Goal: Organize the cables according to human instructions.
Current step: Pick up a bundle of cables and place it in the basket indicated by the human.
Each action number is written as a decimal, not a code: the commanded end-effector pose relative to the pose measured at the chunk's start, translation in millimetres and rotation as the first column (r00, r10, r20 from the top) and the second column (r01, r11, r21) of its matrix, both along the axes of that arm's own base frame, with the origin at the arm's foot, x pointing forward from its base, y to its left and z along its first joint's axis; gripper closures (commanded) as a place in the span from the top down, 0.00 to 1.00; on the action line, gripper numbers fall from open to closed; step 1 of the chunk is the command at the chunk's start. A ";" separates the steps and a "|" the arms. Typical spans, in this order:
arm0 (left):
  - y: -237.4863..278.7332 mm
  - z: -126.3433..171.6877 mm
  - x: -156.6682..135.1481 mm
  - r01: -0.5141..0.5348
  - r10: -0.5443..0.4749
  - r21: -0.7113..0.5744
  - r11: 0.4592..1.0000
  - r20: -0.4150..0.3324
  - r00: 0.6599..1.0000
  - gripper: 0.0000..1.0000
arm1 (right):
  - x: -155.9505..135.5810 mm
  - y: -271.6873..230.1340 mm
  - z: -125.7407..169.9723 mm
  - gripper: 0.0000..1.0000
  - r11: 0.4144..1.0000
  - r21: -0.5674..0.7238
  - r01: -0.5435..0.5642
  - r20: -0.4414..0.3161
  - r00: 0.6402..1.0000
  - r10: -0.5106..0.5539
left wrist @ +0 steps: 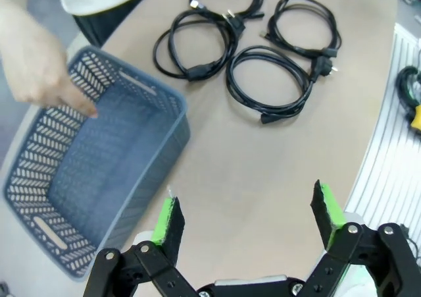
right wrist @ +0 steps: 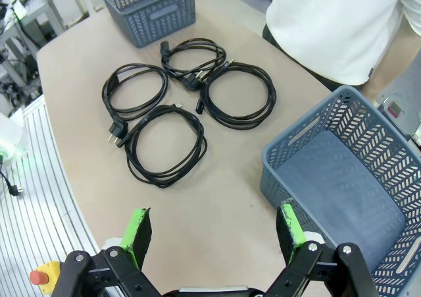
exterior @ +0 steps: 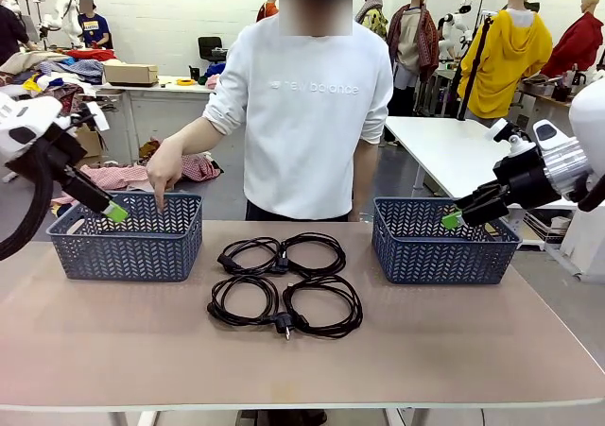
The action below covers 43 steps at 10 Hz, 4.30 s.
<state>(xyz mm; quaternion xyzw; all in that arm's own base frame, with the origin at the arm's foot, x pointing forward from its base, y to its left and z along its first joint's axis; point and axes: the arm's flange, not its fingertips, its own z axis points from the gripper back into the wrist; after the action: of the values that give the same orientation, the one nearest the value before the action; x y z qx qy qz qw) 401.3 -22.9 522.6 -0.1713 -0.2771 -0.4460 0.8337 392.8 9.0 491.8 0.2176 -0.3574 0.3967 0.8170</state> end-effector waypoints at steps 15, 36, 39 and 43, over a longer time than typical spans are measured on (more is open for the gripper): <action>-221.6 -91.3 2.4 0.529 -0.527 0.406 0.745 -0.127 0.840 1.00 | 3.8 -0.9 -1.0 1.00 1.000 0.018 -0.018 0.022 1.000 0.018; -290.6 -194.7 38.1 0.535 -0.464 0.503 0.679 -0.270 0.844 1.00 | 3.8 -0.9 -1.0 1.00 1.000 0.018 -0.018 0.022 1.000 0.018; -289.2 -200.5 39.5 0.526 -0.451 0.500 0.688 -0.274 0.849 1.00 | 3.8 -0.9 -1.0 1.00 1.000 0.018 -0.018 0.022 1.000 0.018; -292.1 -202.4 40.8 0.533 -0.451 0.506 0.679 -0.286 0.846 0.81 | 3.8 -0.9 -1.0 1.00 1.000 0.018 -0.018 0.022 1.000 0.018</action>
<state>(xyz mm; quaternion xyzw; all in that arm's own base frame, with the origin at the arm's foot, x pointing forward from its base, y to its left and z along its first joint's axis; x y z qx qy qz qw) 438.5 -311.4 320.2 -0.0265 -0.0194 -0.7074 0.7061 392.8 8.3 491.5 0.2167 -0.3566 0.3959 0.8180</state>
